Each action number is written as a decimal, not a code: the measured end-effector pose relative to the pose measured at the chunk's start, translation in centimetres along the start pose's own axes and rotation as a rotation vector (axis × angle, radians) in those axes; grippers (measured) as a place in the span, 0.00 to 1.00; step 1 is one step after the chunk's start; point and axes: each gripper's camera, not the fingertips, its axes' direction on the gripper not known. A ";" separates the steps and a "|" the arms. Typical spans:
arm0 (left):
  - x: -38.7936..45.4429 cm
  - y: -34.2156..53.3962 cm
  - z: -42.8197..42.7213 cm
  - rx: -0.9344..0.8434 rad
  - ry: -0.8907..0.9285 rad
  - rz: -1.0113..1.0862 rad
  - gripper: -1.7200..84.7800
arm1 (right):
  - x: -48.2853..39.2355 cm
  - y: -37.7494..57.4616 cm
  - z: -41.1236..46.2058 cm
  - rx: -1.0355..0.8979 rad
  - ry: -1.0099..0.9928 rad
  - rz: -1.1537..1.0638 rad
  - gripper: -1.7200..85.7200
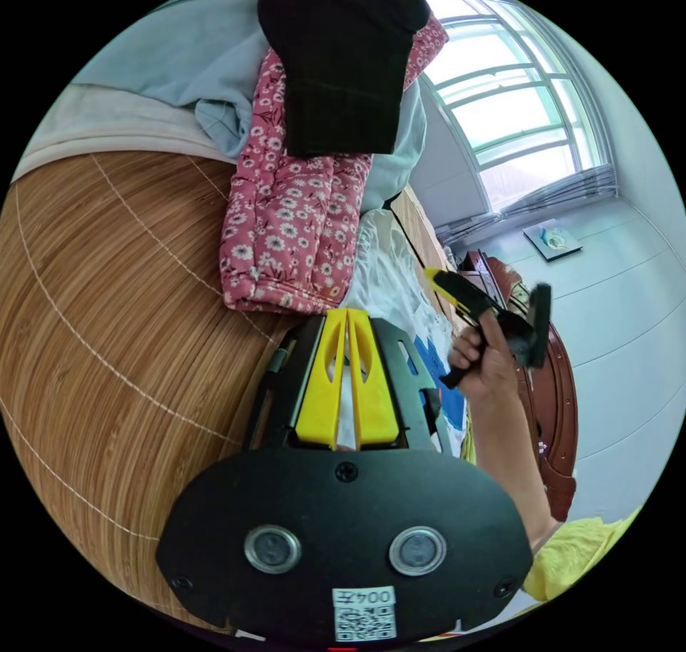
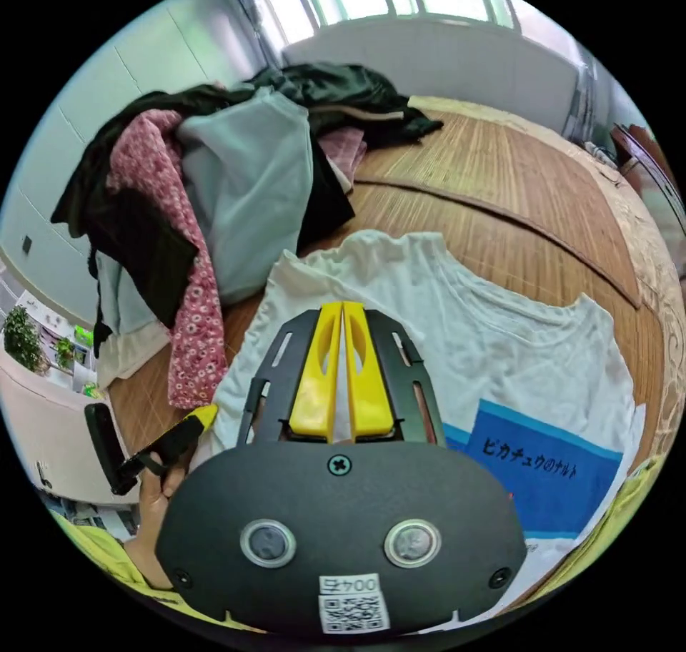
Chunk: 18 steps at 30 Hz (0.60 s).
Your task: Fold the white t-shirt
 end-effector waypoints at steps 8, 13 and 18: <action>1.9 4.3 7.0 -0.007 -0.022 0.050 0.02 | 3.4 14.5 -13.1 0.070 -0.258 0.135 0.15; 4.5 8.1 10.5 0.053 -0.010 0.162 0.02 | 7.4 23.5 -20.0 0.098 -0.109 0.343 0.08; 11.0 13.1 13.1 0.115 -0.079 0.392 0.02 | 10.6 27.7 -24.3 0.130 -0.110 0.417 0.06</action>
